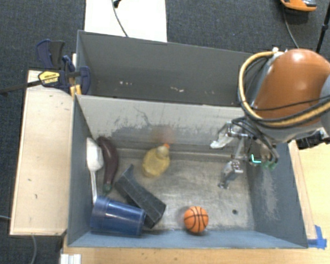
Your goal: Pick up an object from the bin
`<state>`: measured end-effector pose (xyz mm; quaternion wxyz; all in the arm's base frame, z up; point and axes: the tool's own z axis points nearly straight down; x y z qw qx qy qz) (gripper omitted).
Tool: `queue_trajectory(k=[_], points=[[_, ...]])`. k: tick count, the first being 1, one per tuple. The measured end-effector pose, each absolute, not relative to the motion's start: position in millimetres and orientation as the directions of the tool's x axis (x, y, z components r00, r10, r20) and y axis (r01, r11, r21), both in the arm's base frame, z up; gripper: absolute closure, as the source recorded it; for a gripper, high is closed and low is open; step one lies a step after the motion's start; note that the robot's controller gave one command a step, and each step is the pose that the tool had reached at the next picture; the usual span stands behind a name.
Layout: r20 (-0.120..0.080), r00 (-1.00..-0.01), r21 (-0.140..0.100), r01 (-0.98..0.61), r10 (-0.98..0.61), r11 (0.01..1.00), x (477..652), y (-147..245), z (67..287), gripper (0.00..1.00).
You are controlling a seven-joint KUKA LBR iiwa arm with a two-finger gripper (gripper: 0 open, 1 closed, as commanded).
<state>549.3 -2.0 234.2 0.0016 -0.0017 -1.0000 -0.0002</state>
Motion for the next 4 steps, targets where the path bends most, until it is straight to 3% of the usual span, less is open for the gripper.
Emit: queue_trajectory(k=[1, 2, 3, 4], points=[[-0.003, -1.0, 0.001, 0.003, 0.003, 1.0, 550.6, -2, 237, 0.0], [-0.012, -0.999, -0.001, -0.048, -0.048, 0.999, 547.7, 2, 206, 0.0], [-0.003, -0.981, -0.001, -0.192, -0.192, 0.981, 539.6, 18, 143, 0.0], [-0.026, -0.778, -0.012, -0.628, -0.628, 0.778, 514.4, 8, 78, 1.0]])
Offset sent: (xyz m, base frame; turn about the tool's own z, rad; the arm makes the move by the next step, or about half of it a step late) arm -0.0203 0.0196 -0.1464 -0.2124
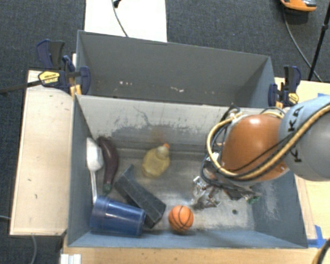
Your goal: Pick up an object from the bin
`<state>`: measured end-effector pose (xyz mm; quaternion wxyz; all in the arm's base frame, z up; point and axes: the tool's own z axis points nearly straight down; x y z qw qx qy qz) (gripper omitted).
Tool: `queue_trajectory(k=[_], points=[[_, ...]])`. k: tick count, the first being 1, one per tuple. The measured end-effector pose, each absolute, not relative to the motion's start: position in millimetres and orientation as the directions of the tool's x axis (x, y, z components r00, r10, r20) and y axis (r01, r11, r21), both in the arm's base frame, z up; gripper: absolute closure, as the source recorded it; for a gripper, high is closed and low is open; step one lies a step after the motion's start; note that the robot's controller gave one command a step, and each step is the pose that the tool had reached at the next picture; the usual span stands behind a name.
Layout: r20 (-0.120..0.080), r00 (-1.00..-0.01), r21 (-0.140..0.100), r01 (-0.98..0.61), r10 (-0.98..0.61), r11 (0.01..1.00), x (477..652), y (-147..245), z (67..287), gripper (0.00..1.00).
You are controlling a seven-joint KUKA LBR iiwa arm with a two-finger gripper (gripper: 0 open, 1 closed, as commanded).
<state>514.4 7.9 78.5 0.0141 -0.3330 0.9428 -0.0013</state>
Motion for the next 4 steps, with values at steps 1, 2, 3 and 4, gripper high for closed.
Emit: queue_trajectory(k=[1, 2, 3, 4], points=[[-0.026, -0.778, -0.012, -0.628, -0.628, 0.778, 514.4, 8, 78, 1.0], [0.002, -0.775, 0.004, -0.632, -0.633, 0.775, 505.8, -3, 109, 1.0], [-0.001, -0.797, -0.001, -0.604, -0.604, 0.797, 517.0, 11, 151, 1.0], [0.001, -0.782, 0.004, -0.624, -0.624, 0.782, 500.2, 1, 206, 1.0]])
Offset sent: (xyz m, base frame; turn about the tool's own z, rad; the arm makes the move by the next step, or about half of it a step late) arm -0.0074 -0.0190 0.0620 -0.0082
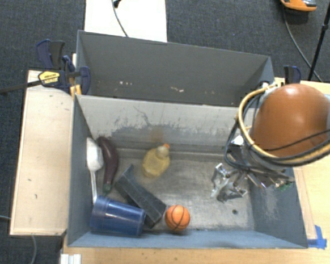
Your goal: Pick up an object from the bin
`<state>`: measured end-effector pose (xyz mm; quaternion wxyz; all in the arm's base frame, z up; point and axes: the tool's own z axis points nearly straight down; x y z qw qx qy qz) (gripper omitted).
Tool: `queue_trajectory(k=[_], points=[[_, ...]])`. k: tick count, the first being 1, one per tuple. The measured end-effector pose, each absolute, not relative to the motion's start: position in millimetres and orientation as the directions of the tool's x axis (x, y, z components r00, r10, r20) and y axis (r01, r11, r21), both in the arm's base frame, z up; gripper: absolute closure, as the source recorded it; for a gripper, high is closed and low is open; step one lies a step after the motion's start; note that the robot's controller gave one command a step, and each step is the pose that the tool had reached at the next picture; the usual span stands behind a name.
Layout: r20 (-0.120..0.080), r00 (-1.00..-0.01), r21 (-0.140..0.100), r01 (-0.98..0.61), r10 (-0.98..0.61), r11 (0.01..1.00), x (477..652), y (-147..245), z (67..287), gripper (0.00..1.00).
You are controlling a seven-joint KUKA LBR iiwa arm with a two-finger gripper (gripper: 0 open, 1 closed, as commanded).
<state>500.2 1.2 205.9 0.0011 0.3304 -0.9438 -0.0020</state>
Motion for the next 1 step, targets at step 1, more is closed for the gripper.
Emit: queue_trajectory(k=[1], points=[[0.0, -0.77, 0.0, -0.638, -0.638, 0.77, 511.3, 15.4, 260.2, 1.0]])
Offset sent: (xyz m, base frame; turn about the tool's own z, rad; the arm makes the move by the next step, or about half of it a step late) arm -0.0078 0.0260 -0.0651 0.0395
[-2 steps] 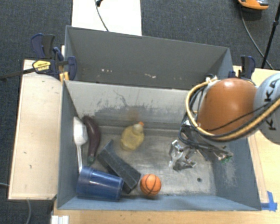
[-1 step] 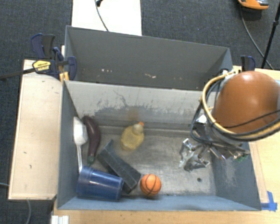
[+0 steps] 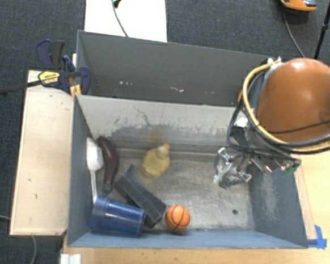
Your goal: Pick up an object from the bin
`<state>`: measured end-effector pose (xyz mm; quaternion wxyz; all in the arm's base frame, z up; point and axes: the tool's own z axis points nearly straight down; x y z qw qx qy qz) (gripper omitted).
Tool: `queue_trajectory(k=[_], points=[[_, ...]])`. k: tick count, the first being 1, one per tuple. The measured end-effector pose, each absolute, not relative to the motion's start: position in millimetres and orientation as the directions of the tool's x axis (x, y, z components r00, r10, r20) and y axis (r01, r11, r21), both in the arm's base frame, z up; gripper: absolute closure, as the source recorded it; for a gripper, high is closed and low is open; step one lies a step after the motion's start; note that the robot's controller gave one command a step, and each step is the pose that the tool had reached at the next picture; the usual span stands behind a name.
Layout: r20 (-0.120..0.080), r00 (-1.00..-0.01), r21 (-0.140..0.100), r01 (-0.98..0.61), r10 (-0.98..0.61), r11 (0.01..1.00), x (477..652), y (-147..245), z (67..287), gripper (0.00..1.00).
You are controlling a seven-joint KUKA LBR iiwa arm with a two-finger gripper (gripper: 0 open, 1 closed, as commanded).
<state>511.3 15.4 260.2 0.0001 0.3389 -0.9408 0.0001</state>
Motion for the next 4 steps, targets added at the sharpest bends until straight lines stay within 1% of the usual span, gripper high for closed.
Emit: queue_trajectory(k=[1, 2, 3, 4], points=[[-0.006, -0.799, -0.003, -0.601, -0.601, 0.799, 498.0, 27, 164, 0.0], [0.0, -0.806, 0.002, -0.592, -0.592, 0.806, 491.9, 27, 140, 0.0], [0.0, -0.713, -0.008, -0.701, -0.701, 0.713, 491.6, 71, 79, 1.0], [0.0, -0.713, -0.008, -0.701, -0.701, 0.713, 491.6, 71, 79, 1.0]])
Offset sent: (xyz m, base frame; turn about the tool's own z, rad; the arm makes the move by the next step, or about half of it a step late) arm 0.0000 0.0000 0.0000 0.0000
